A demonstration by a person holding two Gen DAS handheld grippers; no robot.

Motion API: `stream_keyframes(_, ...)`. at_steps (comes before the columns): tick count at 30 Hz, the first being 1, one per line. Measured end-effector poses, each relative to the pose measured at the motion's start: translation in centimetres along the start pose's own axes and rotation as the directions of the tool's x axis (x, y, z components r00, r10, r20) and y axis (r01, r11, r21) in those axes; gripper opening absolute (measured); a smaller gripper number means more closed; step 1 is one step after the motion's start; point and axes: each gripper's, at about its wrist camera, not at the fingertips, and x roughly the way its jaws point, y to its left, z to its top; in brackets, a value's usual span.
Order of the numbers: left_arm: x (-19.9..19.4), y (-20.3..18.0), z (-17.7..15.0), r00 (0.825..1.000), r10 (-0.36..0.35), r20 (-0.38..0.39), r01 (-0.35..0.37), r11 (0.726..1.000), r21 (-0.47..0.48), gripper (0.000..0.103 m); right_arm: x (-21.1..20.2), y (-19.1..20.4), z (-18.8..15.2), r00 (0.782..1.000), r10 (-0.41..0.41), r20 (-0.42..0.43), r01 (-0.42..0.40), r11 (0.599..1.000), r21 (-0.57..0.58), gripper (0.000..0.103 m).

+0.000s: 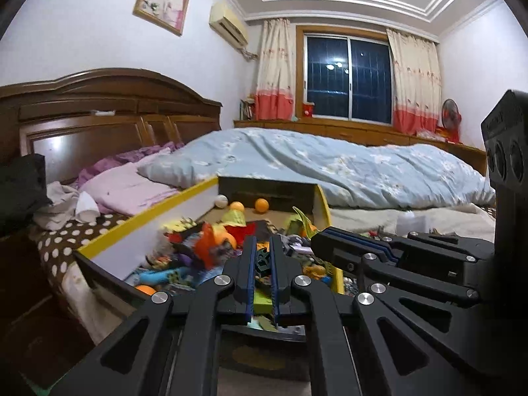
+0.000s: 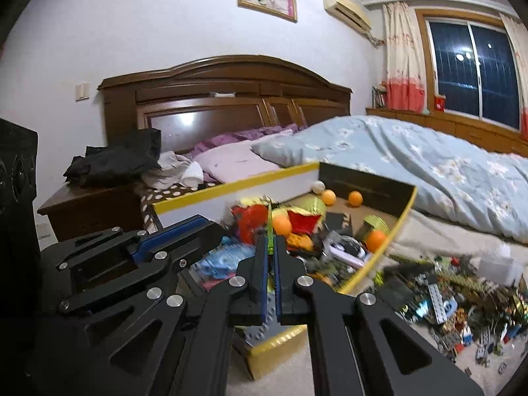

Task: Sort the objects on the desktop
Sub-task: 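Carry both held pieces over the yellow-sided box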

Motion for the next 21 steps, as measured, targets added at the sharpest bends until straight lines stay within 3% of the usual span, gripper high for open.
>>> stream_keyframes(7, 0.2, 0.5, -0.5, 0.999, 0.044, 0.022, -0.046, 0.997, 0.06, 0.009, 0.5, 1.0, -0.1, 1.0, 0.02, 0.022, -0.02, 0.999, -0.028, 0.002)
stream_keyframes(11, 2.4, 0.4, -1.2, 0.999, 0.041, -0.002, -0.041, 0.997, 0.073, 0.009, 2.1, 0.0, -1.0, 1.0, 0.011, -0.001, -0.011, 1.0, -0.024, 0.002)
stream_keyframes(18, 8.0, -0.2, -1.9, 0.994, 0.06, -0.096, -0.047, 0.989, 0.137, 0.009, 5.8, -3.2, -2.4, 0.997, 0.016, -0.069, -0.013, 0.999, 0.046, 0.002)
stream_keyframes(21, 10.8, -0.3, -2.6, 0.98, 0.062, -0.19, -0.033, 0.988, 0.151, 0.009, 7.9, -3.8, -3.2, 0.991, -0.002, -0.131, 0.004, 1.0, 0.019, 0.003)
